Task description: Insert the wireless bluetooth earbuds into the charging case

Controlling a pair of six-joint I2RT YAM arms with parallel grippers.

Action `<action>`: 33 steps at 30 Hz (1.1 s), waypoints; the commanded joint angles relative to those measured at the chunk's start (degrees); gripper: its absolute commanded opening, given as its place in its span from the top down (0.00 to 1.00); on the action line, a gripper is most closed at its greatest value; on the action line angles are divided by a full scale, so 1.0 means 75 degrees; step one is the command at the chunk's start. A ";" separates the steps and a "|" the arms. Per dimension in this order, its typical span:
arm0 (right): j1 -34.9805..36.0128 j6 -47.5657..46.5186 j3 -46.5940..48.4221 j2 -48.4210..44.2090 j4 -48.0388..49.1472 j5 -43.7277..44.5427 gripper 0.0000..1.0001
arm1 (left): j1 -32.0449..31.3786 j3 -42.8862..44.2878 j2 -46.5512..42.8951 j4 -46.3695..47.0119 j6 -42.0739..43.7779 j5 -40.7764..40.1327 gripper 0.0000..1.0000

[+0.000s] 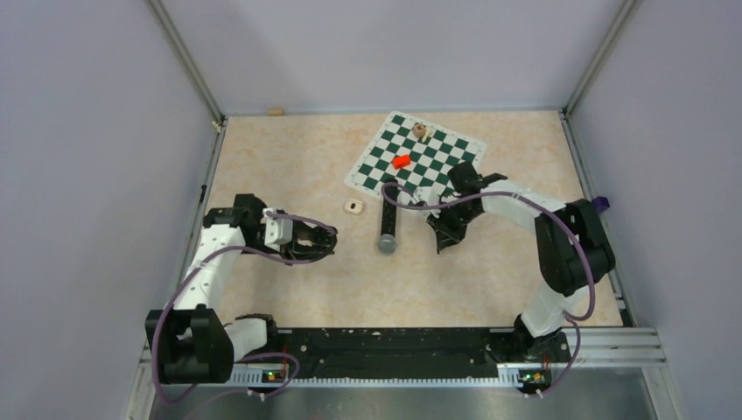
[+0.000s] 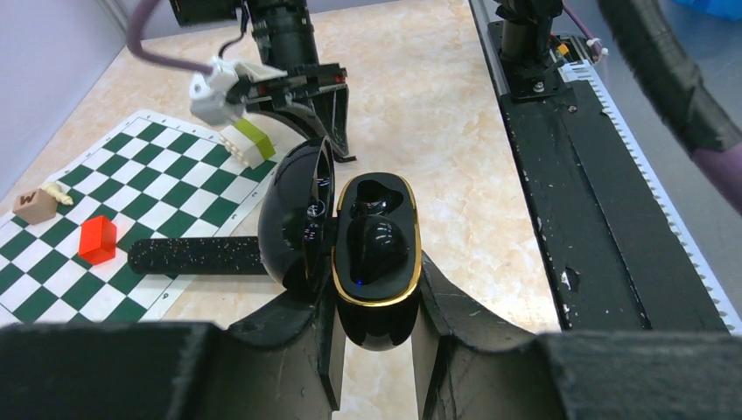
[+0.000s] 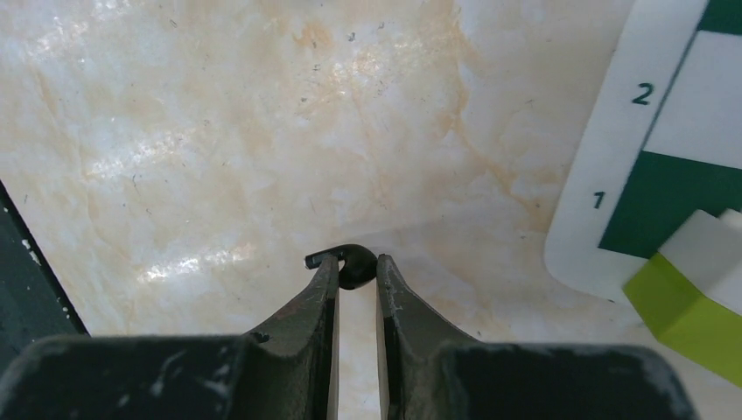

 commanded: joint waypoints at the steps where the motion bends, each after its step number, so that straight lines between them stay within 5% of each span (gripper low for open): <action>1: 0.0078 0.0025 0.0171 -0.1292 0.0176 -0.0296 0.98 | 0.0044 0.0275 0.0165 -0.0226 0.0259 0.0505 1.00; 6: 0.0392 0.0356 0.0324 -0.2559 0.0667 0.0014 0.99 | 0.0010 0.0479 0.0625 -0.0780 0.0756 0.0545 1.00; 10: 0.1142 0.0664 0.0597 -0.3509 0.1365 0.0960 1.00 | -0.0111 0.0956 0.1525 -0.2540 0.2598 0.0685 1.00; 17: 0.2796 0.0853 0.1559 -0.3763 0.1946 0.2730 1.00 | -0.0430 0.1415 0.2203 -0.2592 0.2066 0.0520 1.00; 25: 0.3778 0.0874 0.2246 -0.3273 0.1306 0.2726 1.00 | -0.1000 0.1863 0.2190 -0.2462 0.1327 -0.0696 1.00; 28: 0.3794 0.0804 0.2339 -0.3310 0.1180 0.2828 1.00 | -0.1171 0.2199 0.2155 -0.1419 -0.0459 -0.1378 1.00; 31: 0.3789 0.0562 0.2278 -0.3466 0.1177 0.3242 1.00 | -0.1926 0.1841 0.1434 0.1889 -0.4340 -0.2953 1.00; 33: 0.3796 0.0445 0.2194 -0.3607 0.1244 0.3511 1.00 | -0.2394 0.1132 0.0744 0.3904 -0.5607 -0.3896 1.00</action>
